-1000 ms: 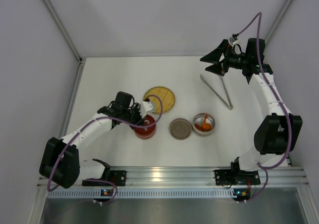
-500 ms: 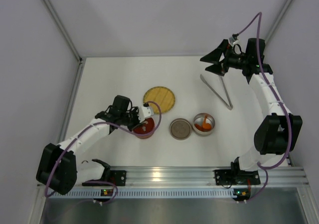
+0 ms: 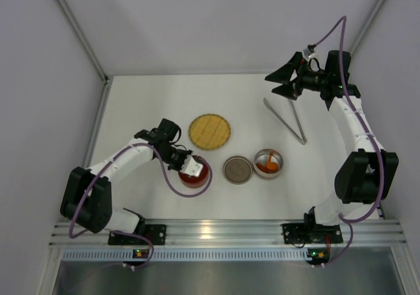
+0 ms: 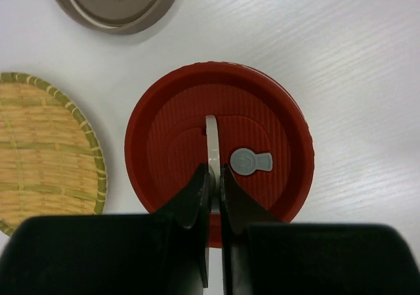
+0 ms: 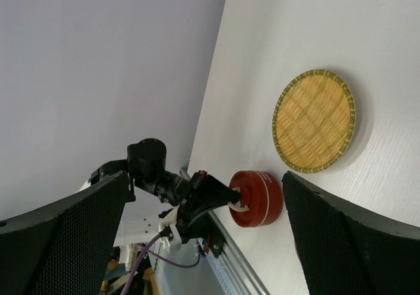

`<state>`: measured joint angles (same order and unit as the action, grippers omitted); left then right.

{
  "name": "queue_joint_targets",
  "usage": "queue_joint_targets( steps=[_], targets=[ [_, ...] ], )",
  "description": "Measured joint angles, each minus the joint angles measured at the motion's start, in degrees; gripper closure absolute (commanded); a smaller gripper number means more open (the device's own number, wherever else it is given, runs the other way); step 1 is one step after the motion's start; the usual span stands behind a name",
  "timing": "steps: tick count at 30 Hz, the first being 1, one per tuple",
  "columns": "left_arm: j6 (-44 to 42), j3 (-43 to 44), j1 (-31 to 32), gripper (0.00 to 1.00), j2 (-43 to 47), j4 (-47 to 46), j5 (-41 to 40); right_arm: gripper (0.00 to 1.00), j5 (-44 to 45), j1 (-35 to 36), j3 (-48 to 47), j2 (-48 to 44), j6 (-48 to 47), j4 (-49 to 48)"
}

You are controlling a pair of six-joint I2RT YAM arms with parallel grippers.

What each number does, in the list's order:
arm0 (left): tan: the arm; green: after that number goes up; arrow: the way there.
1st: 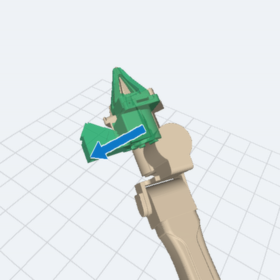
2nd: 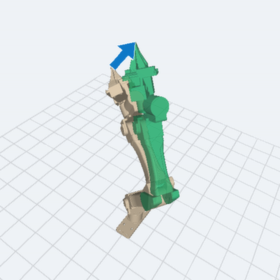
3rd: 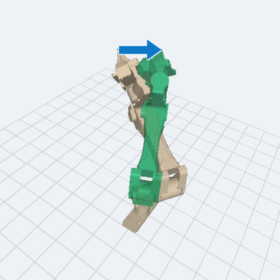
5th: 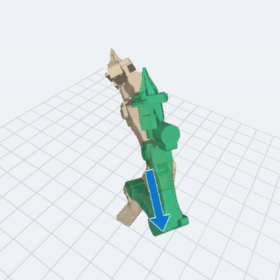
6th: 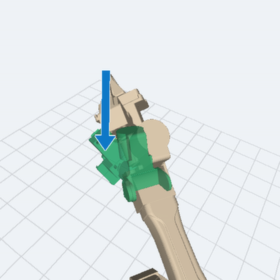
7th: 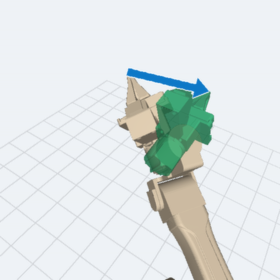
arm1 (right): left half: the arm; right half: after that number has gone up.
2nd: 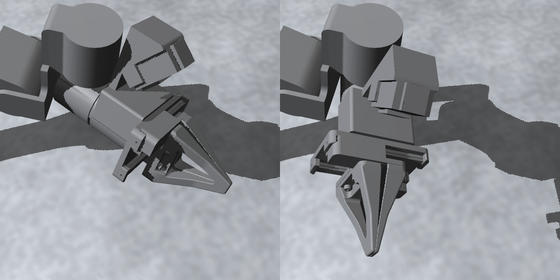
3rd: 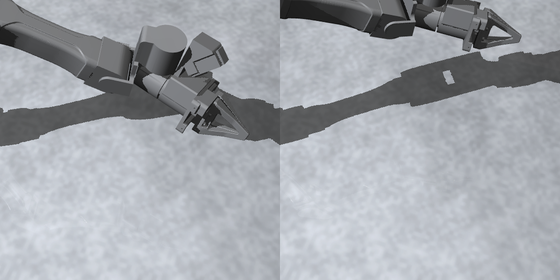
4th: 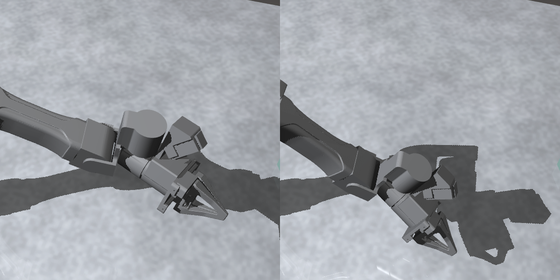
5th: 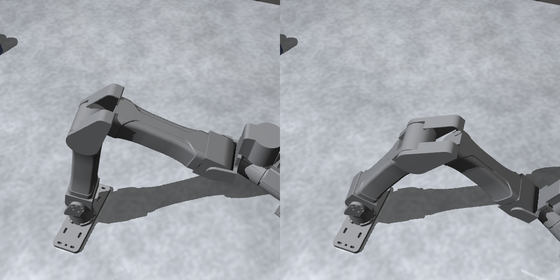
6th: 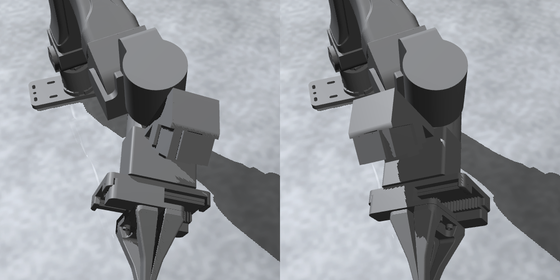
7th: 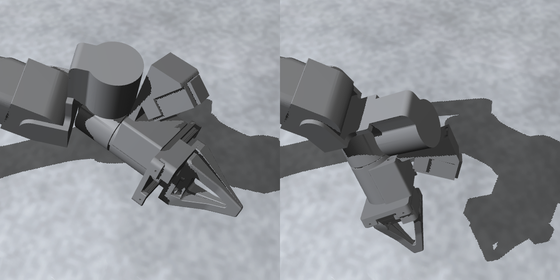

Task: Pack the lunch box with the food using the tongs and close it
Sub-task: Adjust the box lid on the packing box.

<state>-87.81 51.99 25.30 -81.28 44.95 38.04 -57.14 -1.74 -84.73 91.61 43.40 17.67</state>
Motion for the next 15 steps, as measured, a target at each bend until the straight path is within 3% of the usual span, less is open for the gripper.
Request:
queue_joint_targets(
  steps=[8, 15],
  targets=[
    [-11.65, -0.09, 0.72, 0.88, 2.03, 7.45, -2.51, 0.01, 0.02, -0.15, 0.0, 0.0, -0.24, 0.0],
    [-16.28, -2.93, 0.79, 0.5, 7.67, 10.34, -4.96, 0.01, 0.02, -0.2, 0.0, 0.0, -0.24, 0.0]
  ],
)
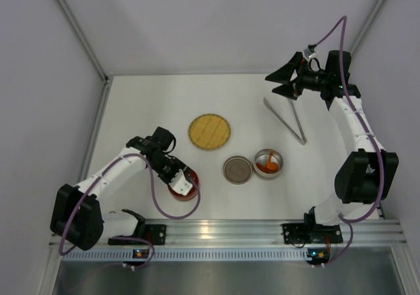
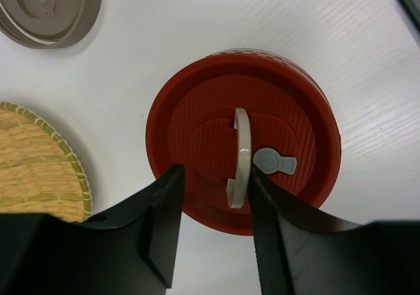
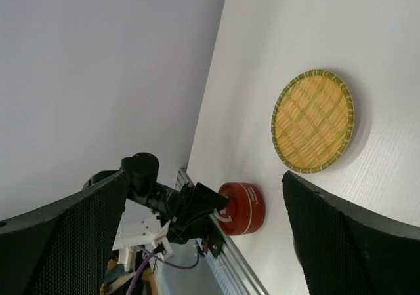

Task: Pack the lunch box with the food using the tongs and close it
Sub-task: Adjust the box lid on the packing box.

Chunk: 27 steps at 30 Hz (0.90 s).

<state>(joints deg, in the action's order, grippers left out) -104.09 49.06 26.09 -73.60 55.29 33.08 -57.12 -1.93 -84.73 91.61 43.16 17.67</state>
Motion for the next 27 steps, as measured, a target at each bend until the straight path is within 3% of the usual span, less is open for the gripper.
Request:
queue_joint_targets(
  steps=[7, 16, 27],
  targets=[
    [1.05, -0.11, 0.0, 0.4, 1.36, 2.97, -0.61, 0.01, -0.02, 0.0, 0.0, 0.0, 0.07, 0.0],
    [5.7, 1.55, 0.0, 0.38, 1.18, 3.48, 0.37, 0.01, -0.11, 0.0, 0.0, 0.0, 0.07, -0.02],
    [19.76, 7.85, 0.02, 0.36, -3.93, -3.58, 3.52, 0.01, -0.63, 0.0, 0.0, 0.0, -0.39, 0.17]
  ],
)
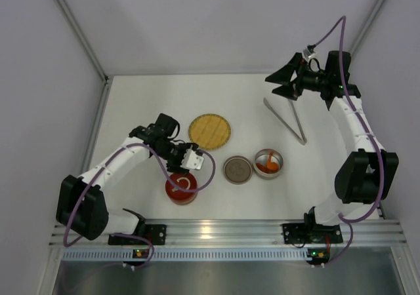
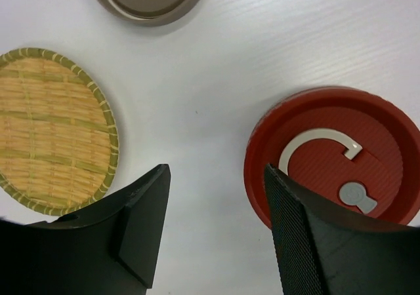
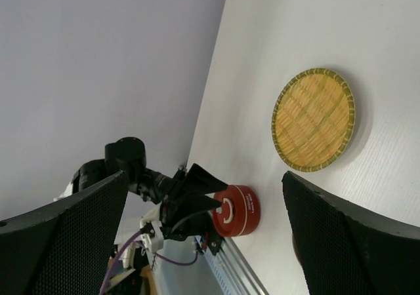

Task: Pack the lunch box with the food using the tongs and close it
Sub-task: Adjust the box lid on the packing box, then pick up the box lid from the center of the board.

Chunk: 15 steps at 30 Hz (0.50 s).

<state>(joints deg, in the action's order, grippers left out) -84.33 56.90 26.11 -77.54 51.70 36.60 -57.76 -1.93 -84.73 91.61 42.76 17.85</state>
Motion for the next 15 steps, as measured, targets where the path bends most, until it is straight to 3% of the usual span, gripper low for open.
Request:
queue_joint_targets(
  steps=[3, 9, 15],
  targets=[
    [7.3, 0.74, 0.0, 0.37, -0.02, -2.69, -0.02, 0.01, 0.28, 0.0, -0.66, 0.09, -2.97, 2.75],
    [31.78, 7.08, -0.02, 0.36, -0.17, -7.43, -0.33, 0.02, 5.7, 0.07, -8.0, 0.44, -22.18, 16.02],
    [56.28, 8.87, -3.85, 0.36, 1.68, -10.97, 2.56, 0.29, 18.75, 6.84, -5.68, -5.05, -47.17, 25.16]
  ],
)
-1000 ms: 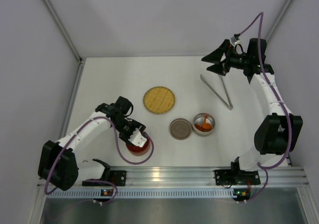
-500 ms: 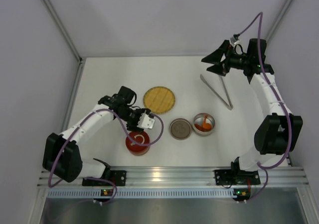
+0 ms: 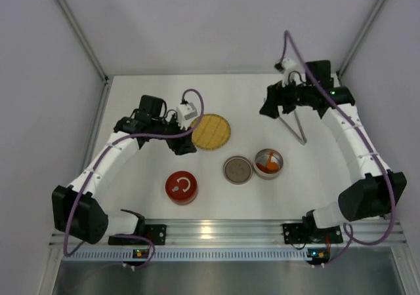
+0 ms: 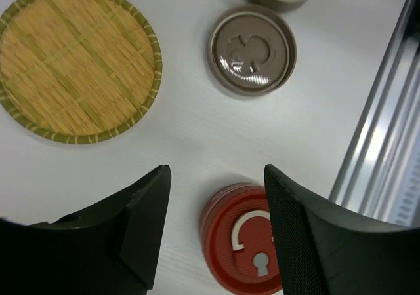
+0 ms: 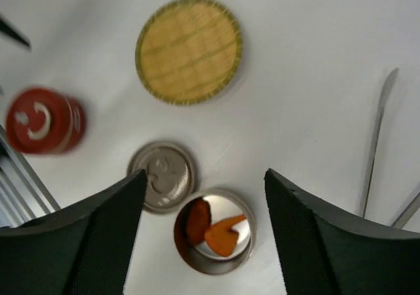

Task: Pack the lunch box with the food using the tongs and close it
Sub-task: Pick up the box lid from the center of the board.

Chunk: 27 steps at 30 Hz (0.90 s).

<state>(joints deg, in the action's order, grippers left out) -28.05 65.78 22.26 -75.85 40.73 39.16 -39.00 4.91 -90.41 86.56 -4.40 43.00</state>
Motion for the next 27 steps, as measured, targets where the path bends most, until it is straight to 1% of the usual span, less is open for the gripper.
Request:
queue_joint_targets(
  steps=[1, 3, 4, 6, 7, 9, 13, 17, 21, 27],
  targets=[
    [3.74, -0.04, -1.95, 0.37, 0.42, -0.28, 1.36, 0.37, 4.42, 4.9, 3.19, -2.99, -6.08, 1.73],
    [10.32, -0.63, -6.14, 0.37, 1.4, -1.4, 4.09, 0.44, 10.01, 13.9, 8.9, -7.23, -13.18, 3.19],
    [13.14, -1.07, -8.0, 0.37, 1.97, -1.9, 5.07, 0.5, 12.28, 18.56, 11.58, -8.96, -16.15, 4.11],
    [17.75, -2.32, -10.38, 0.37, 3.37, -3.02, 6.32, 0.53, 16.11, 26.6, 16.31, -10.91, -20.63, 4.92],
    [19.54, -3.04, -10.93, 0.37, 4.13, -3.52, 6.69, 0.55, 18.12, 29.51, 18.32, -11.21, -22.4, 5.11],
    [22.05, -4.35, -11.91, 0.36, 5.7, -4.24, 7.48, 0.56, 22.29, 33.66, 21.73, -10.86, -25.18, 5.05],
    [25.4, -4.92, -14.32, 0.34, 8.61, -4.52, 8.7, 0.55, 28.46, 39.12, 26.71, -8.72, -28.87, 4.9],
    [27.93, -5.55, -17.94, 0.33, 11.61, -4.96, 10.16, 0.55, 31.74, 42.77, 29.24, -6.1, -30.58, 4.28],
    [29.29, -6.67, -20.9, 0.34, 12.74, -5.18, 11.78, 0.56, 33.64, 45.05, 30.6, -3.63, -31.36, 2.95],
    [29.88, -7.26, -23.04, 0.34, 12.74, -5.14, 12.92, 0.56, 34.73, 46.38, 31.63, 0.42, -31.54, -0.63]
  ],
)
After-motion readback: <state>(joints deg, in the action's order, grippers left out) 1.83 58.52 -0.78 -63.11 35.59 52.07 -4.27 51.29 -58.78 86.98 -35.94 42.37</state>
